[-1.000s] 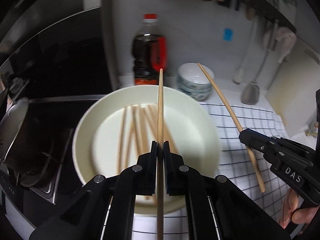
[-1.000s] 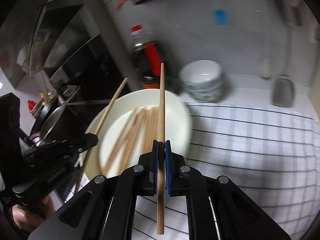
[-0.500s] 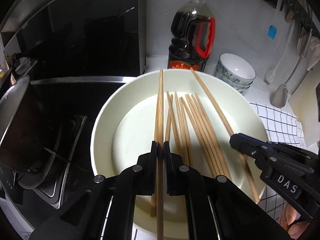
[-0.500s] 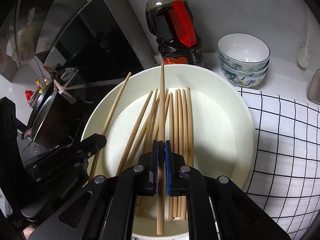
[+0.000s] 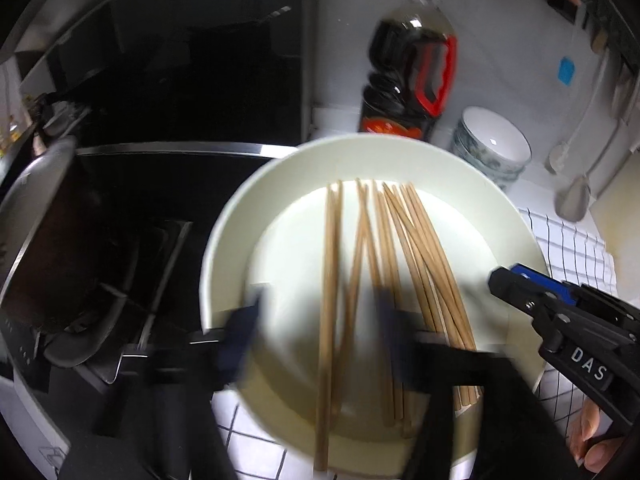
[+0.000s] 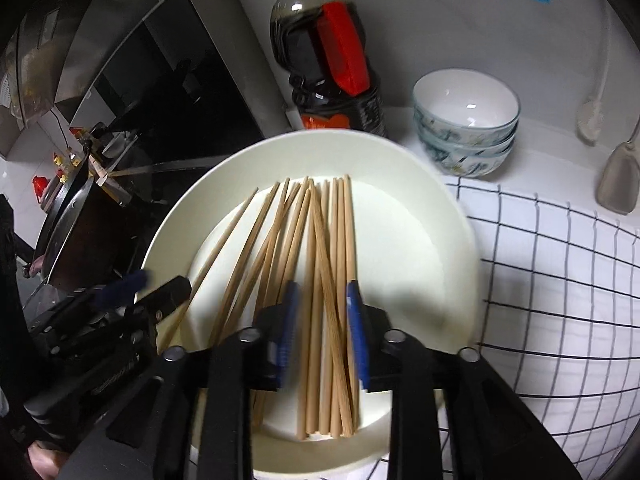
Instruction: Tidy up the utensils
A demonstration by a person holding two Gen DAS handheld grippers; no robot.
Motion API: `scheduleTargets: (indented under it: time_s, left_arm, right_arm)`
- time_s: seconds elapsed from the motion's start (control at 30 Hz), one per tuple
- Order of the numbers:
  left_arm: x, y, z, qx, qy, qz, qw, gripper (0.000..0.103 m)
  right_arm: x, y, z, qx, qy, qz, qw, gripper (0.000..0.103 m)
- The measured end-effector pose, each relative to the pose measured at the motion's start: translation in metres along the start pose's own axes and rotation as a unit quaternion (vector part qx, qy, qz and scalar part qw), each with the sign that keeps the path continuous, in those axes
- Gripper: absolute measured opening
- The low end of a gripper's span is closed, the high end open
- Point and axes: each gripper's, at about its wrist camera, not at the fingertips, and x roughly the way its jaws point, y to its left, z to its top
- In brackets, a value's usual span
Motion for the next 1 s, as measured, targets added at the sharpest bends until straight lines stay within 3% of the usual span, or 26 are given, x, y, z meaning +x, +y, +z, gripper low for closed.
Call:
scheduleTargets:
  time_s: [0.13, 0.2, 0.4, 1.0]
  left_arm:
    - [-0.016, 0.002, 0.003, -0.003, -0.011, 0.007, 0.9999, 0.083]
    - [-0.025, 0.003, 0.004, -0.006, -0.017, 0.009, 0.9998, 0.089]
    - [-0.044, 0.003, 0.006, -0.010, -0.026, 0.013, 0.9995, 0.094]
    - [-0.069, 0.004, -0.005, -0.018, -0.023, 0.035, 0.9990, 0.096]
  right_arm:
    - [-0.011, 0.001, -0.002, -0.009, -0.010, -0.014, 1.000, 0.043]
    - [-0.018, 0.001, -0.004, -0.008, -0.012, -0.014, 1.000, 0.045]
    - [-0.032, 0.000, -0.010, -0.005, -0.014, -0.021, 1.000, 0.054]
    - [-0.057, 0.000, -0.023, 0.000, -0.018, -0.030, 0.999, 0.059]
